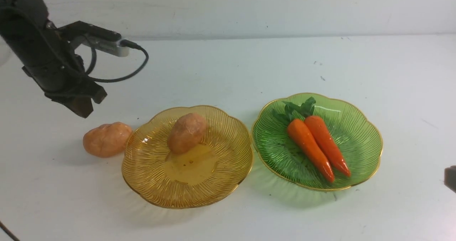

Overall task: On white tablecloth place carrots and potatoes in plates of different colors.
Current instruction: 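Put the potatoes from the left side into the left plate with the left gripper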

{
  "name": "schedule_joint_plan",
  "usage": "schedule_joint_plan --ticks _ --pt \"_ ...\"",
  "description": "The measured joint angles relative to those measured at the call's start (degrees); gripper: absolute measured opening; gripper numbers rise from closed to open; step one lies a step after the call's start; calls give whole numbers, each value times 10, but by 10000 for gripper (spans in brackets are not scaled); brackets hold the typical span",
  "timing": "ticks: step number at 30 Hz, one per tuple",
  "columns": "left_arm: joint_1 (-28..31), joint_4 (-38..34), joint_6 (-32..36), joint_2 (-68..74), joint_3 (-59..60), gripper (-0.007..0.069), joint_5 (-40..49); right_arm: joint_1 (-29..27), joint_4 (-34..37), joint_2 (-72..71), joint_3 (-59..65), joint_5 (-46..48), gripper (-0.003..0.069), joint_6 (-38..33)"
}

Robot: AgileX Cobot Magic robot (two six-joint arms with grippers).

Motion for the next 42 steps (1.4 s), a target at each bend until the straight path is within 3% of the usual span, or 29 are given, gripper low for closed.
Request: schedule_joint_plan --ticks 2,6,12,22,34,36,39,42 --pt "0 5 7 8 0 463 -8 0 0 0 0 0 -15 0" --pt "0 12 25 25 0 580 -13 0 0 0 0 0 -15 0" --pt "0 12 42 53 0 652 -29 0 0 0 0 0 -15 0" --pt "0 28 46 89 0 593 -58 0 0 0 0 0 -15 0" --pt "0 41 26 96 -14 400 -26 0 0 0 0 0 -15 0" --pt "0 67 9 99 -55 374 27 0 0 0 0 0 -15 0" --pt "0 80 -9 97 -108 371 41 0 0 0 0 0 -15 0" --pt "0 50 -82 64 -164 368 42 0 0 0 0 0 -15 0"
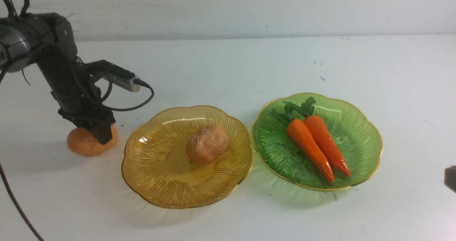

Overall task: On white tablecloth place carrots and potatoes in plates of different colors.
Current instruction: 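Put the potatoes from the left side into the left plate with the left gripper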

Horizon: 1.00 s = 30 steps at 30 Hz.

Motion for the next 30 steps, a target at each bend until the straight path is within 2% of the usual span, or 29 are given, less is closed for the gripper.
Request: schedule_joint_plan --ticks 5,9,18,22,30 --pt "-21 -104 -86 -56 18 368 11 0 0 0 0 0 -15 0" --pt "-61 -127 -104 -66 64 368 13 0 0 0 0 0 -15 0" --pt "-144 -114 -109 -24 117 400 13 0 1 0 0 0 -15 0" --pt "-159 -91 -121 -6 117 449 12 0 1 0 0 0 -15 0" --pt "-160 -63 -171 4 117 601 11 0 19 0 0 0 -15 0"
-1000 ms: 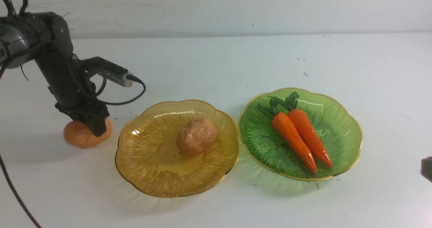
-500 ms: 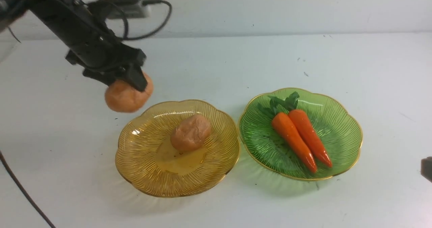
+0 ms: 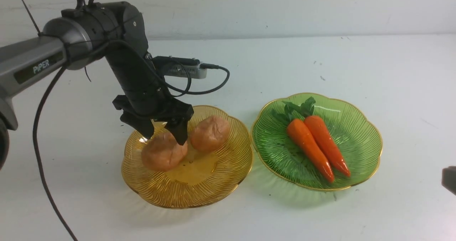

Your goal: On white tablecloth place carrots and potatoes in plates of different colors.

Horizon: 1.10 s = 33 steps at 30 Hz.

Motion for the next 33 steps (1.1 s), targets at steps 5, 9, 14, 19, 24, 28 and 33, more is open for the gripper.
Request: schedule_joint_plan --ticks 5,9,14,19,24,28,33 --pt "0 7 -9 -4 -8 647 0 0 5 0 -7 25 -15 0" --pt "0 9 -9 -29 -8 542 0 0 -9 -1 -59 125 -15 0" --pt "0 11 -4 -86 -8 177 0 0 -23 -65 -77 180 -15 0" --pt "0 12 29 -119 -8 2 2 0 -29 -173 6 109 -15 0" --pt "0 12 33 -121 -8 -3 3 0 -33 -224 108 -70 -15 0" --pt "0 12 33 -121 -8 -3 3 0 -33 -225 142 -138 -15 0" --pt "0 12 35 -121 -8 -3 3 0 -34 -225 149 -164 -15 0"
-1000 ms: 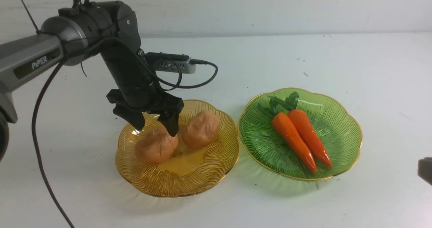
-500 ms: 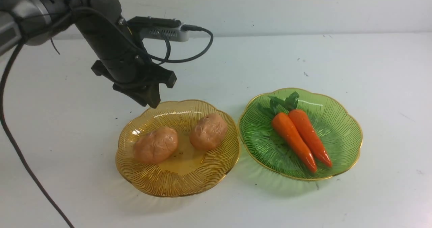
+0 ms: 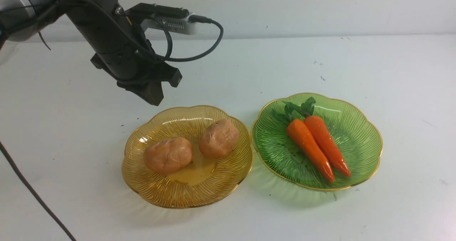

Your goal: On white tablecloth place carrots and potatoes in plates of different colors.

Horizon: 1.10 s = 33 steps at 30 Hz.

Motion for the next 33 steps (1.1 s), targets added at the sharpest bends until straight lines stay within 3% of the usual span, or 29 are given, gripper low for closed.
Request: schedule_joint_plan --ticks 18,23,33 --pt "0 0 3 0 0 -3 0 0 -1 -1 7 -8 -15 0" --pt "0 0 3 0 0 -3 0 -2 -33 -33 50 -10 -15 0" --pt "0 0 5 0 0 -3 0 -98 -60 -109 162 1 -15 0"
